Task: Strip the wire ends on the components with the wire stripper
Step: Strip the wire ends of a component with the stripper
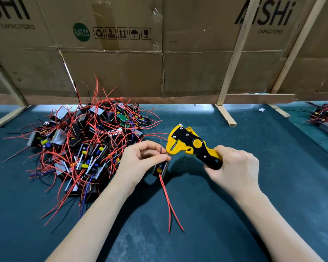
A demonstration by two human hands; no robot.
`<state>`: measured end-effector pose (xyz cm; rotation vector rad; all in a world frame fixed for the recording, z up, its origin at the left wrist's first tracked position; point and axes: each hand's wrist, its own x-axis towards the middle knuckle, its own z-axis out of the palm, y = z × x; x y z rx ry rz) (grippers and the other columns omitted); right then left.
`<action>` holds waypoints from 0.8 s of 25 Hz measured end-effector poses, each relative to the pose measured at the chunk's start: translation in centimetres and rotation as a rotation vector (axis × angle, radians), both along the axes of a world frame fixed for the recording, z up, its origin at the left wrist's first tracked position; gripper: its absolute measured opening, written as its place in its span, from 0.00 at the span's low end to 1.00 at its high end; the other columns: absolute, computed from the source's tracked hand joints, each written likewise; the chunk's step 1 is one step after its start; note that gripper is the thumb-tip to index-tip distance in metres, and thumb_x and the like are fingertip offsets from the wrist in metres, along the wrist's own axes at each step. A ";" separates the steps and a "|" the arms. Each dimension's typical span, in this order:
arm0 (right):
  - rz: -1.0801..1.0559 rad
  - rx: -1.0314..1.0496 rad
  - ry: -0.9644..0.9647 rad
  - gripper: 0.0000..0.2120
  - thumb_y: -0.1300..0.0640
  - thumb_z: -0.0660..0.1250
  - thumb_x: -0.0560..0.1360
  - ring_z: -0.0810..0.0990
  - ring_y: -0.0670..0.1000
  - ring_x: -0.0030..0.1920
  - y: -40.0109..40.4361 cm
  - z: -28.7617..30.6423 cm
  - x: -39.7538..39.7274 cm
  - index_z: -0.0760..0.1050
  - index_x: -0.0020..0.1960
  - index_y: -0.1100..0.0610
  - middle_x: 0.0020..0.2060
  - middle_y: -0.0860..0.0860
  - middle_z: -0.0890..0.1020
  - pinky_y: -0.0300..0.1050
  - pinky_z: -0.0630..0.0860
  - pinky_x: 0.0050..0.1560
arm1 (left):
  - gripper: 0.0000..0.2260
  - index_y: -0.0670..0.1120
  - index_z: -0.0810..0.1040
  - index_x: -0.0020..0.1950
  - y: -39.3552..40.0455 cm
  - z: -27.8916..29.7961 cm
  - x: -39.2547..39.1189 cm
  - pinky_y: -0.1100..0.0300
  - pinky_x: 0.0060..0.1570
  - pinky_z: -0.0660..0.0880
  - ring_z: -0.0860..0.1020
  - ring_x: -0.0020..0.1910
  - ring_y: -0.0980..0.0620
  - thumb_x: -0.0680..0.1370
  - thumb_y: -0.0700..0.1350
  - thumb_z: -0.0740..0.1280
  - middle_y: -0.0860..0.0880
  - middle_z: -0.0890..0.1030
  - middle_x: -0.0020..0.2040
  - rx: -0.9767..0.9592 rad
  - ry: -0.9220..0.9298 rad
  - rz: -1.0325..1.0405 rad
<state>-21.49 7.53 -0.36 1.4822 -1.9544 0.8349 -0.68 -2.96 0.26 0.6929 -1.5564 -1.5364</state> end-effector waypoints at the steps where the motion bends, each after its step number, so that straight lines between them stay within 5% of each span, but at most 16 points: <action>1: -0.005 0.010 0.001 0.10 0.51 0.67 0.60 0.69 0.58 0.21 0.0 -0.1 0.0 0.71 0.29 0.58 0.21 0.51 0.71 0.41 0.64 0.26 | 0.06 0.40 0.81 0.43 -0.1 0.0 0.0 0.68 0.44 0.76 0.85 0.43 0.48 0.71 0.31 0.73 0.43 0.85 0.36 -0.001 -0.007 0.000; 7: -0.094 0.033 -0.002 0.15 0.54 0.78 0.56 0.73 0.59 0.26 -0.4 -0.4 -0.8 0.75 0.35 0.58 0.26 0.51 0.75 0.42 0.66 0.29 | 0.06 0.42 0.81 0.44 -0.3 -0.1 0.0 0.70 0.45 0.75 0.85 0.42 0.51 0.70 0.34 0.74 0.43 0.85 0.36 0.018 -0.082 -0.022; 13: -0.162 0.037 0.054 0.22 0.54 0.77 0.55 0.76 0.60 0.36 -0.6 -0.7 -2.0 0.76 0.45 0.60 0.35 0.53 0.77 0.50 0.70 0.38 | 0.08 0.44 0.81 0.41 -0.6 -0.1 -0.1 0.75 0.31 0.69 0.79 0.32 0.61 0.72 0.31 0.69 0.47 0.84 0.31 0.058 -0.210 0.151; 20: -0.145 0.011 -0.109 0.25 0.55 0.80 0.55 0.78 0.60 0.40 -0.5 -0.7 -2.2 0.77 0.48 0.59 0.39 0.52 0.78 0.50 0.69 0.43 | 0.05 0.44 0.84 0.38 -0.6 -0.6 -0.2 0.71 0.33 0.68 0.71 0.28 0.58 0.74 0.39 0.72 0.49 0.76 0.29 -0.057 -0.292 0.170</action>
